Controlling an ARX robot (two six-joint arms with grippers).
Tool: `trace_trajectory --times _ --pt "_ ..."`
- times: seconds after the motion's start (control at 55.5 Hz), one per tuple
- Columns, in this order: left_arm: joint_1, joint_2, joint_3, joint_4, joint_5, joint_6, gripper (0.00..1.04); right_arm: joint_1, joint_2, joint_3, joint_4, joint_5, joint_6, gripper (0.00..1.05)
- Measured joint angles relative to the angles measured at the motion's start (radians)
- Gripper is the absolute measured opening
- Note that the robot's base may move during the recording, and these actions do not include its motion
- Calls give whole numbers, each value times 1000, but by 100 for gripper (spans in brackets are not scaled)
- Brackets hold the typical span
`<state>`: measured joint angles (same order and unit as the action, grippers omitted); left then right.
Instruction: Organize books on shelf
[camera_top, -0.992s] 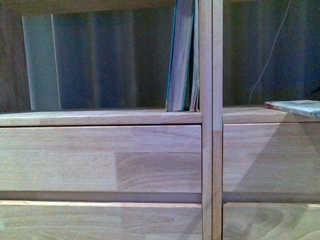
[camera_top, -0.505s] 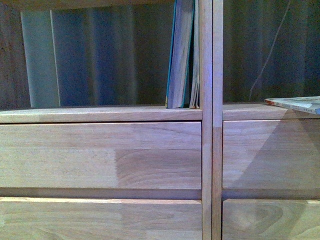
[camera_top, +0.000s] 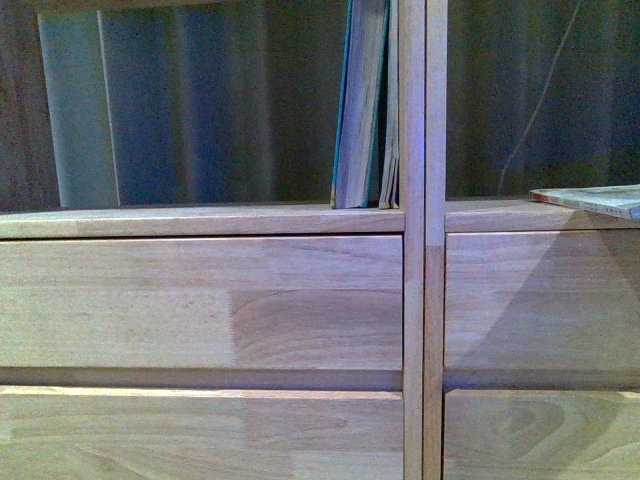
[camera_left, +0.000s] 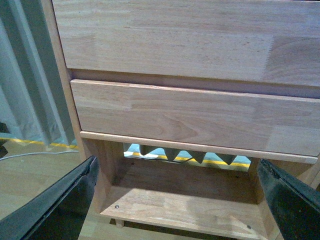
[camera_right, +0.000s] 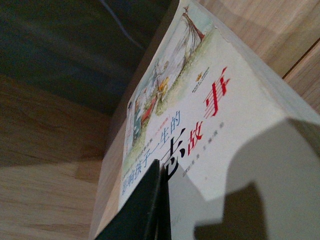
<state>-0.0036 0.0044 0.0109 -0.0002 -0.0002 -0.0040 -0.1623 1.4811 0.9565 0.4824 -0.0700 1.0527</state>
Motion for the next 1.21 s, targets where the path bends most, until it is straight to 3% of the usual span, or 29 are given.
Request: trace_trajectory --times 0.09,0.343,0.433,0.541,0.703,0.847,0.992,1.208 --pt "0 0 0 0 0 0 98 0 -3 2 11 -2 17 9" --pt "3 2 0 -2 13 -2 98 -21 -74 -20 21 -57 57 7" --pt "84 62 22 -14 218 -44 98 -29 -112 -34 21 -76 59 7" --pt "218 252 91 129 450 -81 98 -32 -171 -46 21 -111 57 7" --pt "301 611 300 354 579 -145 98 -37 -238 -52 21 -166 40 7" --pt "275 896 507 358 640 -246 98 -46 -271 -52 21 -190 19 7" --pt "170 1175 775 425 656 -414 98 -46 -293 -52 27 -208 -6 7" --pt "32 1354 1028 540 653 -640 98 -26 -342 -52 48 -232 -10 7"
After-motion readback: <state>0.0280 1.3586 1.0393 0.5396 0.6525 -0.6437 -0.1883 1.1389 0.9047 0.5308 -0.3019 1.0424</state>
